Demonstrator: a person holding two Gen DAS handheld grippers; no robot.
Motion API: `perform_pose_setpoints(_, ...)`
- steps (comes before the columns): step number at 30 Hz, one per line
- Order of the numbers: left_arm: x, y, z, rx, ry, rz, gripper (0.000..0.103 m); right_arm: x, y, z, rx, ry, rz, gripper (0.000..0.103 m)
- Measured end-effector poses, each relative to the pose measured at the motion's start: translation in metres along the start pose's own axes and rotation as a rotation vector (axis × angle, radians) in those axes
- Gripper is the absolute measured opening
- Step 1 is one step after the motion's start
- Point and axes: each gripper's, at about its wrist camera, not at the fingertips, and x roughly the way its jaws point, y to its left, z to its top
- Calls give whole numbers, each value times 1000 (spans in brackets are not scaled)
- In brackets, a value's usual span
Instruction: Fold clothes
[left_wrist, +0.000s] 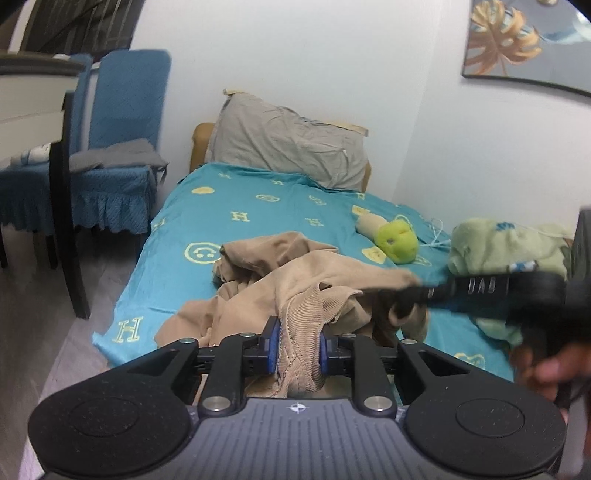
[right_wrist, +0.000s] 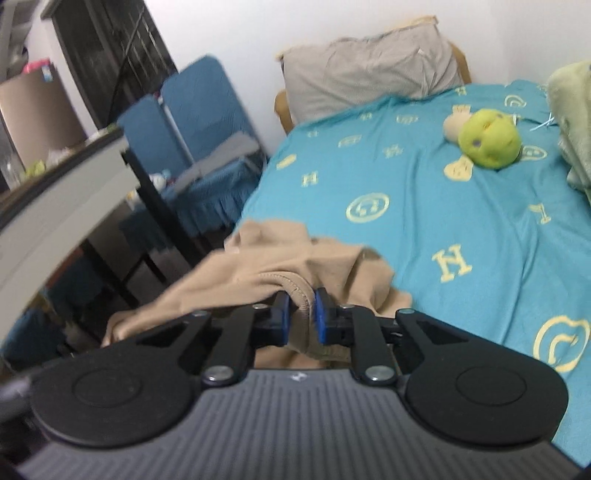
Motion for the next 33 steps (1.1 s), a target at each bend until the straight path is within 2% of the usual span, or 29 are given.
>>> perform_pose_setpoints(6, -36, -19, -5, 101, -103, -28, 42, -30, -8, 23, 25, -95, 116, 15)
perform_pose_setpoints(8, -46, -26, -3, 136, -158, -34, 54, -42, -9, 30, 16, -116, 163, 15)
perform_pose_setpoints(10, -51, -32, -3, 154, -199, -62, 60, -52, -12, 33, 23, -124, 214, 15)
perform_pose_setpoints(15, -31, -57, -10, 250, -152, -74, 62, -67, -12, 36, 34, -120, 303, 15)
perform_pose_setpoints(17, -20, -66, -15, 287, -142, -15, 62, -71, -11, 36, 36, -117, 322, 15)
perform_pose_setpoints(19, -8, -68, -18, 277, -135, 99, 65, -72, -12, 37, 54, -118, 335, 15)
perform_pose_setpoints(22, 6, -52, -19, 149, -63, 219, 69, -67, -18, 37, 90, -124, 308, 15)
perform_pose_setpoints(24, 8, -38, -20, 76, -27, 223, 72, -61, -28, 37, 132, -108, 265, 15)
perform_pose_setpoints(27, 7, -34, -18, 77, -11, 284, 77, -51, -42, 36, 193, -75, 169, 15)
perform_pose_setpoints(31, -8, -39, -5, 98, -109, 347, 78, -38, -48, 33, 207, -12, 93, 16)
perform_pose_setpoints(33, -14, -40, 7, 96, -175, 370, 77, -35, -41, 31, 153, 5, 62, 24)
